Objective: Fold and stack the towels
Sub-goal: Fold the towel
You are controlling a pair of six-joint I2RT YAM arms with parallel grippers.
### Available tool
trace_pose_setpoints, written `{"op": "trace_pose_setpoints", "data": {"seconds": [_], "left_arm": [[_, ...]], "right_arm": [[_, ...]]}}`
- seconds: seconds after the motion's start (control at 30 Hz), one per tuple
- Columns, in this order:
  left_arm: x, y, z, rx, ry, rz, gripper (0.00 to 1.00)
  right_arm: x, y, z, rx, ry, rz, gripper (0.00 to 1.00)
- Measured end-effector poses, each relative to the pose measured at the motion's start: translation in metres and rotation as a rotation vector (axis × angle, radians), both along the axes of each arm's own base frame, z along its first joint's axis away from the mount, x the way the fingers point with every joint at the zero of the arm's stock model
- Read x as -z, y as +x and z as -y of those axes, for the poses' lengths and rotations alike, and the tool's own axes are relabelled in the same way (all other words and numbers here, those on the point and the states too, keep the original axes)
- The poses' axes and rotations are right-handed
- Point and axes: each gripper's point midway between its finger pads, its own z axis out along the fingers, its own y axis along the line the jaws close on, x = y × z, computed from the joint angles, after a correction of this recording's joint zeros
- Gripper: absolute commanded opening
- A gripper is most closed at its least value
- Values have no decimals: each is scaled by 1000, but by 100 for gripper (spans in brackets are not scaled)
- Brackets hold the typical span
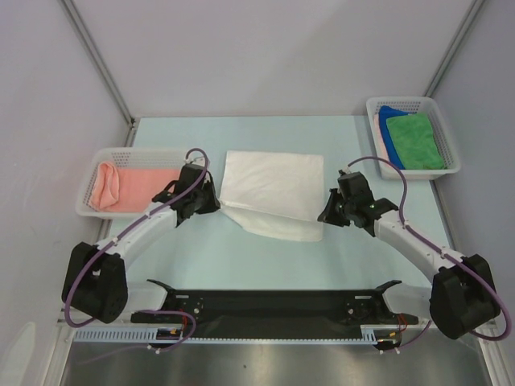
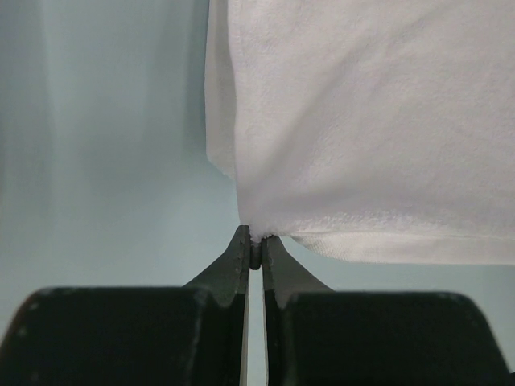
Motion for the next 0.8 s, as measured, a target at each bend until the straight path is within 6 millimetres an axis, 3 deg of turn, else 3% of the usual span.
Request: {"op": "trace_pose_setpoints", "data": {"seconds": [0.17, 0.6, 0.7, 0.8], "left_arm": [[9, -6, 1, 0, -9, -22, 5], [13, -8, 0, -13, -15, -25, 5], [16, -9, -1, -21, -13, -31, 6], [23, -13, -3, -26, -10, -46, 15]], "right_arm": [[16, -15, 3, 5, -3, -41, 0], [5, -24, -8, -23, 28, -6, 0], [12, -31, -13, -37, 32, -20, 0], [27, -44, -13, -42, 25, -57, 1]]}}
